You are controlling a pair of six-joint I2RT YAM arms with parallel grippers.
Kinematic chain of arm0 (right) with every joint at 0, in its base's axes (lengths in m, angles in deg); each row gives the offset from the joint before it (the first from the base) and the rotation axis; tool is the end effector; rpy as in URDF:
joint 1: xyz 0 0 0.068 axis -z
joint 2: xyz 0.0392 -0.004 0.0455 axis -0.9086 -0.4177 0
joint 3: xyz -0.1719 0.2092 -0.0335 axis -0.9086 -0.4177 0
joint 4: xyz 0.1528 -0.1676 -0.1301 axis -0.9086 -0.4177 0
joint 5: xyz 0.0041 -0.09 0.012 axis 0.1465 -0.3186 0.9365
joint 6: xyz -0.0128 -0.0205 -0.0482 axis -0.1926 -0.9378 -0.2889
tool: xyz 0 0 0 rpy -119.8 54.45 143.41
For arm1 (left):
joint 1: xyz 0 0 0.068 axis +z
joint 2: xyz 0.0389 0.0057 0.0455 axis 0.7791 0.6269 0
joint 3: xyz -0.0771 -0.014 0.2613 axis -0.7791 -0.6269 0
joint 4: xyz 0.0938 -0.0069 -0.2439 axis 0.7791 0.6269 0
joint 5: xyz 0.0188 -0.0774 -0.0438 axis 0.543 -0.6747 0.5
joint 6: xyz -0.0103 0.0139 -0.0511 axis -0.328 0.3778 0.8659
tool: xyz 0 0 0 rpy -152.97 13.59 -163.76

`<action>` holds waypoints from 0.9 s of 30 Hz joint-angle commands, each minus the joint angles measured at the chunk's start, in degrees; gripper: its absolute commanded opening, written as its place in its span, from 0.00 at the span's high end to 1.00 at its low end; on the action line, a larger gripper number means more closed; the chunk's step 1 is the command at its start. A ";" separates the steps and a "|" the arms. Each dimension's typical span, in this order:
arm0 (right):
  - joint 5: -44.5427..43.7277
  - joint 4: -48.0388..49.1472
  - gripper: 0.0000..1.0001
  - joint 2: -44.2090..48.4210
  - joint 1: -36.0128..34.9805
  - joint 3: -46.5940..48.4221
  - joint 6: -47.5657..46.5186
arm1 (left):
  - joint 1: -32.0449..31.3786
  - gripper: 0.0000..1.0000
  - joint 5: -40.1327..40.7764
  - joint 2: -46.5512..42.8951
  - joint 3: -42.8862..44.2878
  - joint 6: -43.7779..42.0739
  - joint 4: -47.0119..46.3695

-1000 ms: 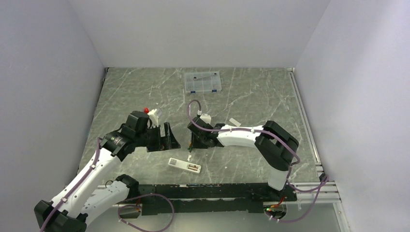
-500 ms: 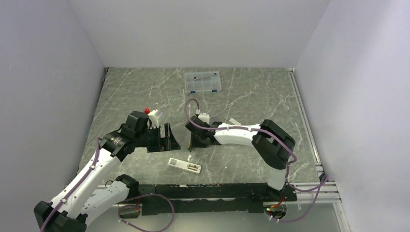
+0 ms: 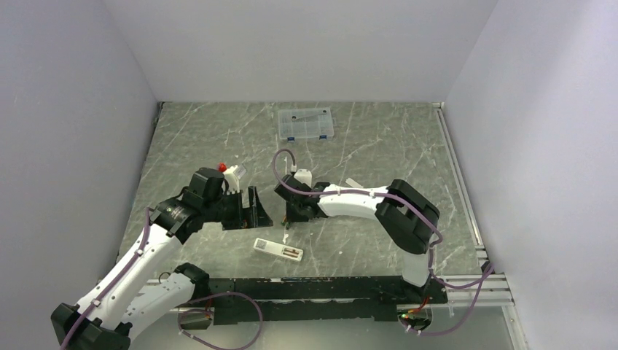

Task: Load the batteries into the remote control
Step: Pick up the battery from the center of the board.

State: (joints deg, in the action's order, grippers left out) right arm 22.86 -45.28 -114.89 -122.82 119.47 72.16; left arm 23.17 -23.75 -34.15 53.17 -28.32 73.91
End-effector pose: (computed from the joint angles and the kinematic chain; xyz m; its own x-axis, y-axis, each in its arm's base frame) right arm 0.2091 0.3151 0.1573 -0.9003 0.0296 -0.4343 -0.1001 0.9568 0.2728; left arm 0.1369 -0.0884 0.2838 -0.9097 -0.1235 -0.3966 0.1703 0.7599 -0.6273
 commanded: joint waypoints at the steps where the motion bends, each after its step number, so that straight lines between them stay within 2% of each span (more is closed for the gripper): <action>1: -1.35 -4.03 0.75 -1.22 -0.82 -0.30 -1.69 | -0.29 0.10 -1.22 -0.69 0.14 -1.08 -1.73; 12: -1.26 -8.12 0.76 -4.14 -2.05 1.73 -7.64 | -0.29 0.10 -1.08 -0.51 0.06 -1.01 -1.65; 27: 1.22 -8.80 0.74 -3.17 -2.42 -0.48 -15.12 | -0.27 0.10 -0.19 -0.29 0.14 -0.73 -1.23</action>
State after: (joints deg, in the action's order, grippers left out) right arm 22.30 -47.60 -116.24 -124.77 121.65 59.46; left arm 23.17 -23.72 -34.13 53.15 -28.29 73.89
